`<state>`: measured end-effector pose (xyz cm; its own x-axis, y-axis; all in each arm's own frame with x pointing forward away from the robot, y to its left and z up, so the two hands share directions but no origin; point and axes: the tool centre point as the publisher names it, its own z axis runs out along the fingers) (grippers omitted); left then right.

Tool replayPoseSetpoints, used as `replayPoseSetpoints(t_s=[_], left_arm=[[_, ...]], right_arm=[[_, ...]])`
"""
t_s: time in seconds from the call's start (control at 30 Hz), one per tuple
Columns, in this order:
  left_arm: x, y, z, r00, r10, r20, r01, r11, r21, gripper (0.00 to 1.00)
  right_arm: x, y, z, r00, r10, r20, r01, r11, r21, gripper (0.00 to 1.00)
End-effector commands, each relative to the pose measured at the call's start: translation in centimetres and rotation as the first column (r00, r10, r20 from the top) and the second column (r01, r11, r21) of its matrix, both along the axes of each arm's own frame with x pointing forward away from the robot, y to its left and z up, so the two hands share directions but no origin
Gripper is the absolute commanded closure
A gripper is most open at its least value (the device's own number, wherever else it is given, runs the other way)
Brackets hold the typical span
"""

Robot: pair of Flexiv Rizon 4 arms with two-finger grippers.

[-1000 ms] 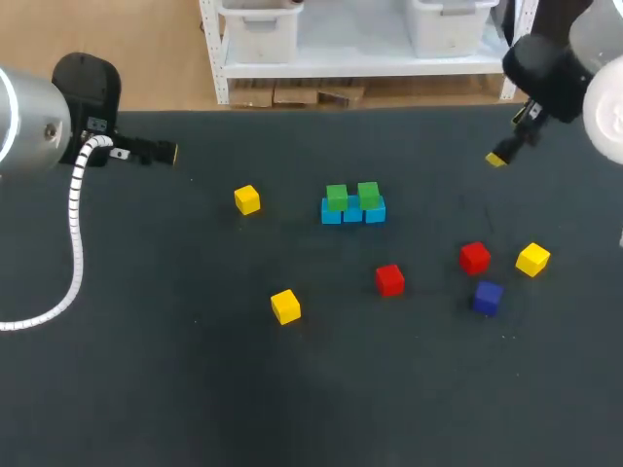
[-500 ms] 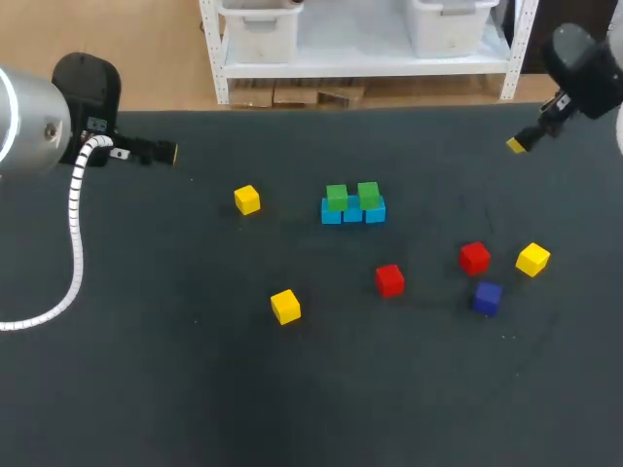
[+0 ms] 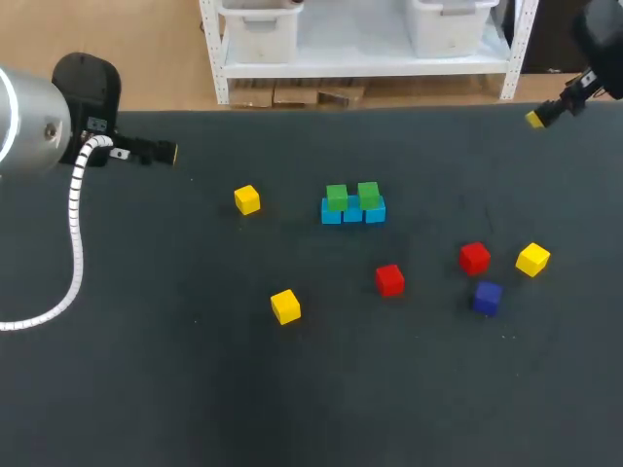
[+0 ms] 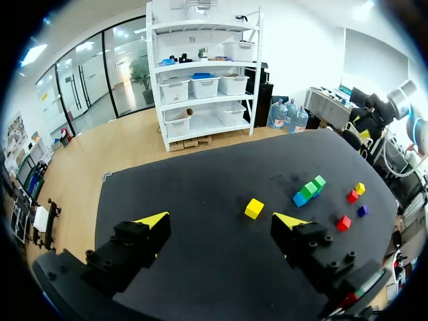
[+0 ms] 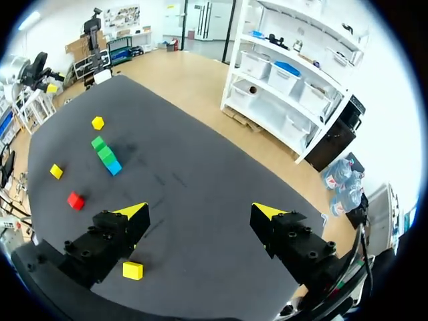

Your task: Place the blue cubes, place green cubes on the blue cubes, place the yellow cubes on the green cubes, then place the red cubes on the yellow cubes, and place purple cube on the red cubes.

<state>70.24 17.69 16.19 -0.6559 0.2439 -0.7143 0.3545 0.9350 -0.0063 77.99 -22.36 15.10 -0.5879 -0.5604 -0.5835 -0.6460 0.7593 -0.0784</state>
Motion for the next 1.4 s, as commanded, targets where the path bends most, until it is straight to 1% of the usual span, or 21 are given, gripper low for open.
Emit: replayPoseSetpoints(t_s=[0.03,0.33,0.53,0.6,1.4], left_arm=[[0.03,0.12,0.02,1.000,-0.004,-0.001,0.004,1.000,-0.003,0.00],[0.03,0.12,0.02,1.000,-0.004,-0.001,0.004,1.000,-0.003,0.00],[0.03,0.12,0.02,1.000,-0.004,-0.001,0.004,1.000,-0.003,0.00],[0.03,0.12,0.02,1.000,-0.004,-0.001,0.004,1.000,-0.003,0.00],[0.03,0.12,0.02,1.000,-0.004,-0.001,0.004,1.000,-0.003,0.00]], right_arm=[[-0.52,-0.66,0.34,1.000,0.006,0.007,-0.006,1.000,0.015,0.00],[-0.91,-1.18,0.70,1.000,0.000,0.018,0.000,1.000,0.023,0.00],[-1.07,-1.09,0.23,1.000,0.006,0.007,-0.006,1.000,0.019,0.00],[-1.07,-0.96,0.03,1.000,0.026,-0.012,-0.026,0.999,0.020,0.00],[-1.07,-0.96,0.03,1.000,0.026,-0.012,-0.026,0.999,0.020,0.00]])
